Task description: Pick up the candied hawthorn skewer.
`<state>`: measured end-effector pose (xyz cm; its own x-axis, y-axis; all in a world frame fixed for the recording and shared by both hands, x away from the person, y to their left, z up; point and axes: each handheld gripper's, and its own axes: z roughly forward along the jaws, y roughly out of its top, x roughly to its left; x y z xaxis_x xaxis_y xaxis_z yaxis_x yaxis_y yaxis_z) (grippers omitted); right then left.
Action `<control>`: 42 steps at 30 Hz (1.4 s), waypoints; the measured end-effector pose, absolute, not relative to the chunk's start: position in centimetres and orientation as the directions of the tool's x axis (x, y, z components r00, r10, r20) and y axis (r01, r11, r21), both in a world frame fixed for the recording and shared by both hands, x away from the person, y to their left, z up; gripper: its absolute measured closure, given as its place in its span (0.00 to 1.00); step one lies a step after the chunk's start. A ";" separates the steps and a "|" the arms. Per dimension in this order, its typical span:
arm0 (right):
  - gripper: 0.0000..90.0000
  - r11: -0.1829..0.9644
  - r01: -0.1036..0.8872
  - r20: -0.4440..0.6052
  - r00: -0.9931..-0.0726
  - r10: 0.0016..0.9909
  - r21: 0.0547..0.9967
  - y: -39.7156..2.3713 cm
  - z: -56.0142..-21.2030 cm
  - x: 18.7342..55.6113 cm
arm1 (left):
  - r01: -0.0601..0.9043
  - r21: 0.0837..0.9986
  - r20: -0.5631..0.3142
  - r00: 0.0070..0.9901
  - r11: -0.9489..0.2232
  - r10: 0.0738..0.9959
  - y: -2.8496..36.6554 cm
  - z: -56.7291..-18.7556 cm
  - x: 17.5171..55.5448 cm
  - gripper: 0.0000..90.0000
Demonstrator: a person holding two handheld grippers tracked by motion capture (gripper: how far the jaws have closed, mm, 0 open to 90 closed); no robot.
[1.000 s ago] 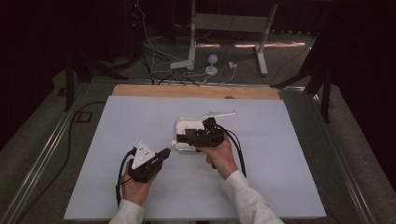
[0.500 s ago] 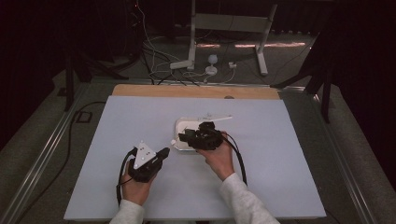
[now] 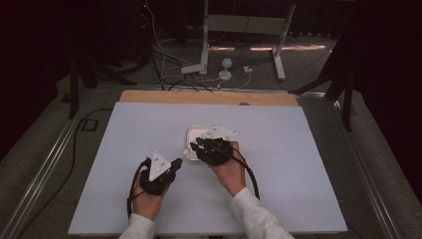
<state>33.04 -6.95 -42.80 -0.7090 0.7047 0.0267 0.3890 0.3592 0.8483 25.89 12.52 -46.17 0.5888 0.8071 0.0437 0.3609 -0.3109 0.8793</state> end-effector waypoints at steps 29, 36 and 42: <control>0.97 0.479 0.344 -0.138 -0.679 0.721 0.808 -5.7 -44.8 33.3 | 0.387 0.857 0.079 0.553 -0.340 0.829 11.5 -45.6 25.8 1.00; 0.97 0.437 0.383 -0.138 -0.604 0.785 0.814 -7.4 -44.7 34.5 | 0.378 0.860 0.074 0.571 -0.342 0.818 11.6 -45.2 25.3 1.00; 0.97 0.339 0.460 -0.041 -0.544 0.838 0.820 -10.8 -44.7 36.7 | 0.369 0.876 0.056 0.561 -0.311 0.826 12.4 -44.6 25.1 1.00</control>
